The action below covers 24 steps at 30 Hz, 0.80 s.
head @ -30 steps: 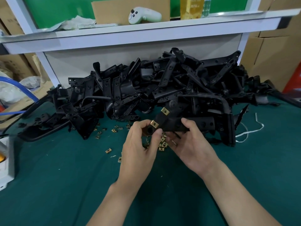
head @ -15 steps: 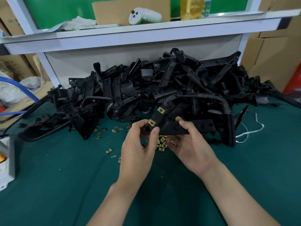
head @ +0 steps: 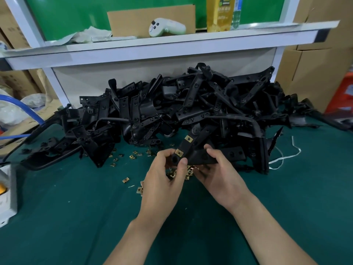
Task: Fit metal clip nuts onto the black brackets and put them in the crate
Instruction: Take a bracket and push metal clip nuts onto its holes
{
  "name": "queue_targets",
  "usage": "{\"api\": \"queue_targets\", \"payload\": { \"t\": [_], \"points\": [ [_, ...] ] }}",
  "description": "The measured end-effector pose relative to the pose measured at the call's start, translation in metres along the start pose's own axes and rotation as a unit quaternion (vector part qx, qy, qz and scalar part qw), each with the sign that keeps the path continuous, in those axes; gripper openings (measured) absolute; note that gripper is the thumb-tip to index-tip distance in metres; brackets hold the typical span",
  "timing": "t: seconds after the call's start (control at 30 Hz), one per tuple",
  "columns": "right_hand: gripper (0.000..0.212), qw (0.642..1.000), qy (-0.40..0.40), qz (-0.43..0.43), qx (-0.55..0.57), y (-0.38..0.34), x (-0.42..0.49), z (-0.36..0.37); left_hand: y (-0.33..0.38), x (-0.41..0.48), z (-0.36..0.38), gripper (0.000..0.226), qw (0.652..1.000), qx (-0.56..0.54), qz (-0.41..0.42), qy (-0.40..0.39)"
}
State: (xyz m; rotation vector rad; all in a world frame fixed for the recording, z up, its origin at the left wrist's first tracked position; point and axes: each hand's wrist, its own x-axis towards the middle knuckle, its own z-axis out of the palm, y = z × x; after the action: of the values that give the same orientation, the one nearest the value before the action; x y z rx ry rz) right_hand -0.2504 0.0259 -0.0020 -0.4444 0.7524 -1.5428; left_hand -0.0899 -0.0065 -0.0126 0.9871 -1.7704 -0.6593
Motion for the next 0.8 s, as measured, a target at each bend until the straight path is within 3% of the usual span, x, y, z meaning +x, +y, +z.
{"api": "queue_targets", "payload": {
  "t": [0.23, 0.57, 0.73, 0.8],
  "points": [
    [0.025, 0.998, 0.048, -0.030, 0.012, 0.001, -0.011, 0.001, 0.001, -0.014, -0.001, 0.016, 0.999, 0.023, 0.017, -0.040],
    [0.019, 0.993, 0.096, -0.063, -0.012, 0.011, -0.036, -0.001, 0.004, -0.030, -0.009, 0.033, 0.999, 0.007, -0.034, -0.032],
    [0.022, 0.990, 0.102, -0.087, -0.041, 0.014, -0.049, -0.002, 0.015, -0.041, -0.010, 0.010, 0.994, -0.061, -0.073, -0.046],
    [0.027, 0.988, 0.109, -0.095, -0.048, 0.014, -0.054, -0.001, 0.022, -0.045, -0.010, 0.010, 0.989, -0.096, -0.091, -0.060]
  ]
}}
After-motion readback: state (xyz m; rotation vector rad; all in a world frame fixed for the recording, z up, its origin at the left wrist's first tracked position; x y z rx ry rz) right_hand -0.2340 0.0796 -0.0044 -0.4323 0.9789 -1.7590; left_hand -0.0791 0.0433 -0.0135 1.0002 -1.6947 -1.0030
